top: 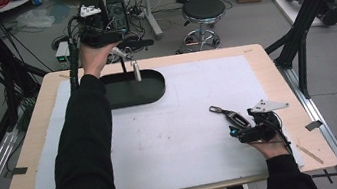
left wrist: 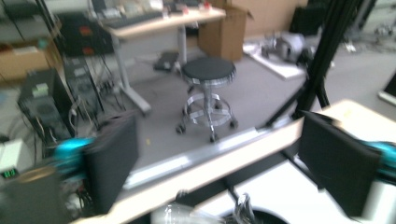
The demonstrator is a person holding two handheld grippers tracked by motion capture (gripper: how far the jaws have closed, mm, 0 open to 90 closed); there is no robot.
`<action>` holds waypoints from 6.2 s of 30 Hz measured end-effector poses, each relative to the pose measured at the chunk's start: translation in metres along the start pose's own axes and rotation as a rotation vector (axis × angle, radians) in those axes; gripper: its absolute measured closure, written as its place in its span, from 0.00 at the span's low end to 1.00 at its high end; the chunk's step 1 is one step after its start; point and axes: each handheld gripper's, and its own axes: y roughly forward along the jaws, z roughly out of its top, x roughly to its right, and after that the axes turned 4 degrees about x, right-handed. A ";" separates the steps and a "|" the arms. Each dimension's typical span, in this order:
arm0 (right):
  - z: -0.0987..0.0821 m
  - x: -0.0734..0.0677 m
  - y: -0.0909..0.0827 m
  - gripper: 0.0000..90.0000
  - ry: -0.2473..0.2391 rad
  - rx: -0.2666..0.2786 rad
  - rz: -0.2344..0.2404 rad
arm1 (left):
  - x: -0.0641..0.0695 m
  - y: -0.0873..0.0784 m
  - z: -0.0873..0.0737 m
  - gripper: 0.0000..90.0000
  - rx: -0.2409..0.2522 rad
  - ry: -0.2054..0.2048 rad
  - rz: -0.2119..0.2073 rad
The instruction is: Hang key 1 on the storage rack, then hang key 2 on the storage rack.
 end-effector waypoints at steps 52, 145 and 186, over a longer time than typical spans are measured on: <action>-0.001 0.000 0.004 0.01 0.006 -0.003 0.008 | 0.016 -0.080 -0.086 0.02 -0.068 0.048 -0.154; 0.025 0.001 0.019 0.01 -0.011 -0.023 0.015 | 0.013 -0.218 -0.263 0.02 -0.255 -0.092 -0.084; 0.070 0.031 0.097 0.24 -0.138 -0.518 0.117 | 0.014 -0.221 -0.260 0.02 -0.219 -0.082 -0.120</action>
